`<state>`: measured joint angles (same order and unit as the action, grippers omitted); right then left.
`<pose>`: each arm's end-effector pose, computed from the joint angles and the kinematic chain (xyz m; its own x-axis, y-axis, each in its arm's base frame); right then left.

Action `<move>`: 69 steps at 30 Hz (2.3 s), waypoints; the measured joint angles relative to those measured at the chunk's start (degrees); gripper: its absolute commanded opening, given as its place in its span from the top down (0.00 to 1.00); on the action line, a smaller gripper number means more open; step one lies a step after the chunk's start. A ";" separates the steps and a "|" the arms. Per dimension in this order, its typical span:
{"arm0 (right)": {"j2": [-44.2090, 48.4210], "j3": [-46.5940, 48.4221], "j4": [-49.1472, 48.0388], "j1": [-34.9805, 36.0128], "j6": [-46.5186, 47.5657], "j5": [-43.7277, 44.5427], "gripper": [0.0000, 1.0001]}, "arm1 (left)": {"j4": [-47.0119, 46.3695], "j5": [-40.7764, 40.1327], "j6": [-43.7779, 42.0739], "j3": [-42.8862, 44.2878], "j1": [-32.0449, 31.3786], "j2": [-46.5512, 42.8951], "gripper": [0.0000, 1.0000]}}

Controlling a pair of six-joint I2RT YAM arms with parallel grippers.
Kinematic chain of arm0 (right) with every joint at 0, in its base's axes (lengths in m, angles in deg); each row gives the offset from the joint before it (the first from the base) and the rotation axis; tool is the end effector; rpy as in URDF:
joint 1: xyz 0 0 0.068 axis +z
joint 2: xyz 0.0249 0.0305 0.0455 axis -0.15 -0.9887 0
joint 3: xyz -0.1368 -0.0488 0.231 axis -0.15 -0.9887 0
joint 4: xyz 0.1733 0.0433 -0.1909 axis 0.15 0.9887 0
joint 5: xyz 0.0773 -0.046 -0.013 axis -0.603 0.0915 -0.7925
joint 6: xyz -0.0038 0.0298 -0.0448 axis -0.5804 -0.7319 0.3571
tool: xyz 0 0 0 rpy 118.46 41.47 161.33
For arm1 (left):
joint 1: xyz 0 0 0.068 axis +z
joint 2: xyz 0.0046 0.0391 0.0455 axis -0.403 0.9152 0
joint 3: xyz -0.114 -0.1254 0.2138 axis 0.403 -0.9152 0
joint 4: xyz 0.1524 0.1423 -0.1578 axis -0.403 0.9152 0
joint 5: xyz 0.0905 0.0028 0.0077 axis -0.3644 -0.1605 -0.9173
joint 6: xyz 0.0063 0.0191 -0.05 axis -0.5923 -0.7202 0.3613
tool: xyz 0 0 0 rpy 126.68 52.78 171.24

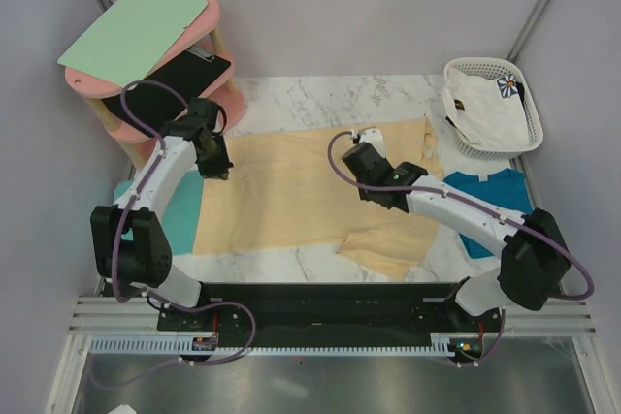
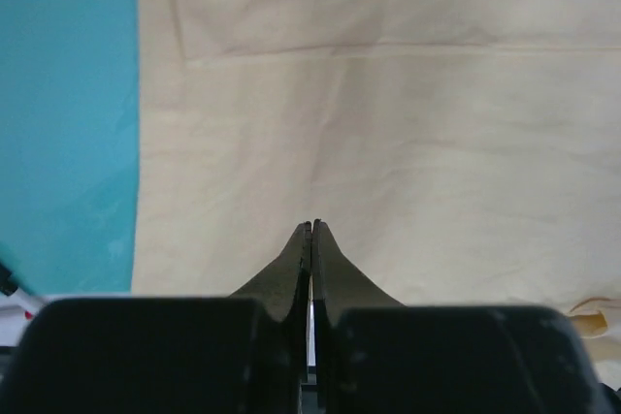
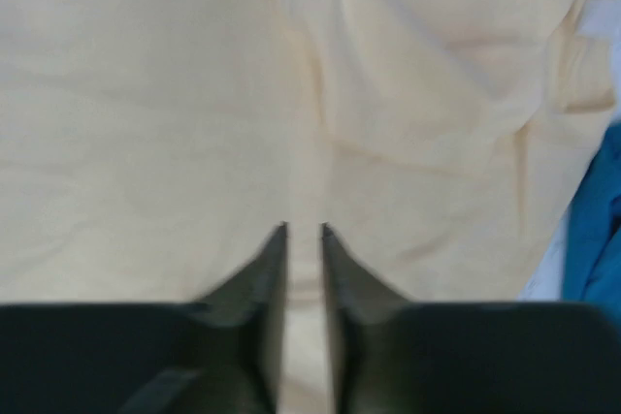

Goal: Fold and stack the t-shirts

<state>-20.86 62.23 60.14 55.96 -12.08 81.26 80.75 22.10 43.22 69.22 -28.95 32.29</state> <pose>0.2092 0.2032 0.2526 -0.7155 -0.2218 -0.6624 -0.2001 0.9736 -0.1099 0.2966 -0.0252 0.2681 -0.8776 -0.2996 -0.3743 -0.2809 0.9540 -0.1049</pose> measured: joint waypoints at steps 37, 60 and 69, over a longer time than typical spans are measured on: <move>-45.07 35.41 -10.14 -33.05 4.33 -7.45 1.00 | 11.23 -6.16 0.09 54.29 -10.80 54.34 0.98; -31.87 32.04 -6.51 -34.34 7.52 -12.26 0.43 | 3.10 -7.69 1.99 42.34 -12.31 40.96 0.06; -9.79 17.59 -0.17 -15.43 8.31 -7.67 0.14 | -4.09 -6.75 3.06 18.53 -11.61 15.34 0.02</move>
<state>-30.65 79.82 59.97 40.53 -3.78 73.58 76.67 15.34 46.28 87.76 -40.56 47.63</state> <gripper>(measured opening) 0.809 0.975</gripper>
